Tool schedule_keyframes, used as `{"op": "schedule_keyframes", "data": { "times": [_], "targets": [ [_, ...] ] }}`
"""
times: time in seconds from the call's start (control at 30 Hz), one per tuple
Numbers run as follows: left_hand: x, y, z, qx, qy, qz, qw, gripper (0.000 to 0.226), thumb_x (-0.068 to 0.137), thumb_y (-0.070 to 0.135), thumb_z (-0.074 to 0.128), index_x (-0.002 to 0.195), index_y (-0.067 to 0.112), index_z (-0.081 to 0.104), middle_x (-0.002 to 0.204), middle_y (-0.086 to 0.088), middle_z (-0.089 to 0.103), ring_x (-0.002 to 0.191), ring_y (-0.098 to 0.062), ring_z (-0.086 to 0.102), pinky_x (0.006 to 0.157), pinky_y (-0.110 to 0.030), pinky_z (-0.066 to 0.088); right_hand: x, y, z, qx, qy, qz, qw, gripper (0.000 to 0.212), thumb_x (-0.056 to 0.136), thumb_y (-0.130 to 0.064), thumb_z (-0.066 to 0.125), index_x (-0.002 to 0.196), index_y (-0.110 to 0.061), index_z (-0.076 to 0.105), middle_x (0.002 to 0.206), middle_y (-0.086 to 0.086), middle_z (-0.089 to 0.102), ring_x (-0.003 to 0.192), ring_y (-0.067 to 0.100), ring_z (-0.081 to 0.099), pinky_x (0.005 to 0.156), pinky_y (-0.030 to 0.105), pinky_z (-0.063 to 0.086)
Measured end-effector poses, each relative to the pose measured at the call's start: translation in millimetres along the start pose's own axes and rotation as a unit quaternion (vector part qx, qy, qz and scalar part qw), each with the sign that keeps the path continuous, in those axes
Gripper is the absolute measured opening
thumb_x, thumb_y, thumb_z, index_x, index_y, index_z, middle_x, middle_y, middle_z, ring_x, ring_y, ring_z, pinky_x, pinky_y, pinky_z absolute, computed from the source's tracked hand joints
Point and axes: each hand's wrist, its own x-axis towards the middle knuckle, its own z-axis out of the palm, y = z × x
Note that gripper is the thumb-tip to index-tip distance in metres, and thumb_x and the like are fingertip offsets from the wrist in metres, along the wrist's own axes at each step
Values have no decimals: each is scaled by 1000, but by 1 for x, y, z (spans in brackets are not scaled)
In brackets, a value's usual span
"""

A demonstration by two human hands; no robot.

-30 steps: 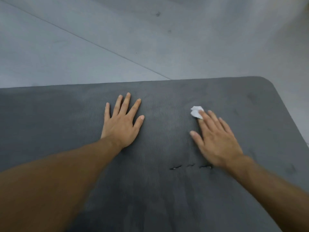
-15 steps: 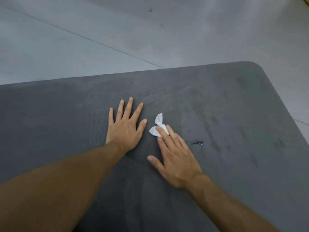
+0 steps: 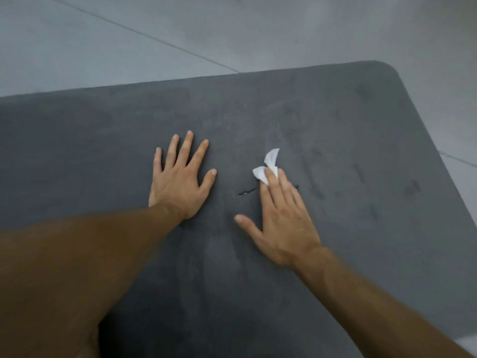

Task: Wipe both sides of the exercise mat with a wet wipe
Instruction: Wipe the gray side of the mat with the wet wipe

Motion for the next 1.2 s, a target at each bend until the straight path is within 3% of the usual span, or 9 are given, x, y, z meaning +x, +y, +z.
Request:
{"op": "schedule_keyframes", "data": {
  "times": [0.1, 0.2, 0.37, 0.43, 0.5, 0.7, 0.93, 1.1, 1.2],
  "targets": [
    [-1, 1, -1, 7, 2, -2, 1000, 73, 98, 68, 11, 165, 39, 5, 174, 5, -3, 160, -22, -5, 128, -53, -2, -29, -44, 19, -7, -24, -91, 996, 101, 97, -81, 12, 165, -7, 13, 174, 11, -2, 159, 25, -16, 130, 46, 6],
    [-1, 1, -1, 5, 3, -2, 1000, 73, 98, 68, 12, 165, 39, 6, 174, 5, -3, 160, -21, -5, 128, -54, -1, -37, -41, 26, -33, 1, -125, 992, 89, 103, -73, 18, 164, -8, 20, 173, 10, 14, 161, 25, 1, 130, 45, 14],
    [0, 0, 0, 6, -1, 0, 1000, 73, 98, 69, 11, 165, 40, 4, 174, 6, -4, 160, -20, -7, 128, -54, -1, -5, 23, 8, -41, 68, 34, 996, 80, 103, -67, 19, 162, -14, 31, 169, 13, 26, 158, 28, 20, 129, 43, 16],
    [0, 1, 0, 6, -1, 1, 1000, 73, 98, 69, 11, 165, 40, 4, 174, 6, -4, 160, -20, -7, 128, -54, -1, 0, 42, -5, -32, 55, 98, 993, 79, 101, -69, 15, 162, -22, 32, 170, 17, 20, 159, 29, 14, 129, 43, 13],
    [0, -1, -1, 7, 1, -1, 1000, 72, 99, 69, 11, 165, 40, 4, 174, 6, -4, 160, -20, -7, 128, -54, -1, 4, 48, -12, -4, 11, 105, 994, 79, 100, -72, 13, 166, -29, 16, 173, 14, 6, 160, 27, 1, 128, 42, 10],
    [0, 1, 0, 13, 5, -6, 1000, 73, 98, 68, 13, 165, 39, 5, 174, 6, -3, 160, -21, -7, 128, -54, 0, 0, 10, 6, -2, 18, 9, 1000, 82, 95, -79, 18, 165, -40, 1, 173, 15, 1, 160, 31, -5, 128, 48, 11],
    [1, 0, 0, 17, -1, -4, 1000, 74, 98, 68, 12, 165, 38, 3, 174, 5, -6, 160, -21, -8, 128, -55, 0, -10, -11, 27, -49, 33, -45, 997, 82, 103, -72, 22, 166, -18, 20, 174, 11, 7, 161, 27, 0, 129, 47, 17],
    [1, -1, -1, 13, -12, 0, 1000, 74, 97, 69, 11, 165, 38, 1, 174, 5, -8, 160, -22, -10, 127, -55, -1, -42, -41, 43, -53, 12, -167, 984, 85, 104, -71, 25, 164, -12, 23, 174, 6, 3, 161, 22, -1, 127, 46, 17],
    [0, -1, -2, 11, -9, -1, 1000, 74, 97, 68, 12, 165, 39, 1, 174, 5, -7, 160, -22, -9, 128, -55, -2, -39, -29, 42, -61, 44, -154, 985, 80, 104, -68, 31, 162, -12, 32, 173, 6, 16, 161, 23, 8, 126, 50, 22]
  ]
}}
